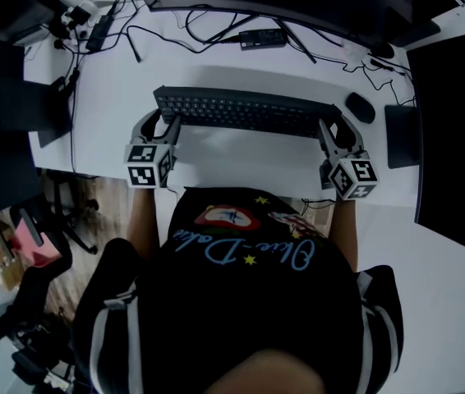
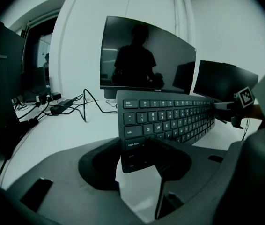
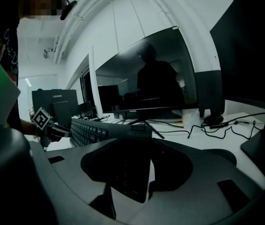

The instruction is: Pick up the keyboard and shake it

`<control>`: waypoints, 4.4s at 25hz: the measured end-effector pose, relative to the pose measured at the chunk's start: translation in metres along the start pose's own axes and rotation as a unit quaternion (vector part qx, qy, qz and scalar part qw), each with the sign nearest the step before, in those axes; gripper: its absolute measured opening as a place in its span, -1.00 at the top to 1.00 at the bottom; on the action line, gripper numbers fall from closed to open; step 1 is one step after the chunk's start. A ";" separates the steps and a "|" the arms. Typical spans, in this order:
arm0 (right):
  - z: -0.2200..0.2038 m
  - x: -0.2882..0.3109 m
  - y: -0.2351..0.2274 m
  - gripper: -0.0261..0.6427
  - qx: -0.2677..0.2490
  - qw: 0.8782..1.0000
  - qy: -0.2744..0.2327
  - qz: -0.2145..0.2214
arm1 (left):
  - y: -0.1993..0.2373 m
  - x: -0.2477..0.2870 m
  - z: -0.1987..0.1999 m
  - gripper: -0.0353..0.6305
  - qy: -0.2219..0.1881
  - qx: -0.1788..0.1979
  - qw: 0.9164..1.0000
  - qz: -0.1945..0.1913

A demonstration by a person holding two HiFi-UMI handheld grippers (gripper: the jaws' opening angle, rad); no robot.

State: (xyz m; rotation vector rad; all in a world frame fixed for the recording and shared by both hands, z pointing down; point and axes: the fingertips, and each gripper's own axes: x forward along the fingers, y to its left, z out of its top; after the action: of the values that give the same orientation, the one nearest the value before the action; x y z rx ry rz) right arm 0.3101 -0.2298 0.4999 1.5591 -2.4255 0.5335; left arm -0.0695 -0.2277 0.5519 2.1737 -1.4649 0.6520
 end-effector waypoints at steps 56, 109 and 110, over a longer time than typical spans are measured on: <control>-0.081 0.051 -0.052 0.35 0.069 0.986 0.144 -0.049 | -0.010 0.054 -0.038 0.34 0.079 -0.029 0.996 -0.022; 0.073 -0.034 0.056 0.92 -0.009 0.995 -0.098 -0.026 | -0.051 -0.042 0.098 0.88 -0.181 0.047 0.979 -0.075; 0.073 -0.034 0.056 0.92 -0.009 0.995 -0.098 -0.025 | -0.051 -0.042 0.097 0.88 -0.180 0.047 0.980 -0.075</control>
State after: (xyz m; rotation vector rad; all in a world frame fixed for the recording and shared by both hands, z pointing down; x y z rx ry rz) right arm 0.2751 -0.2104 0.4106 1.7351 -2.5141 0.3640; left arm -0.0218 -0.2371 0.4448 2.5477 -1.4420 0.2889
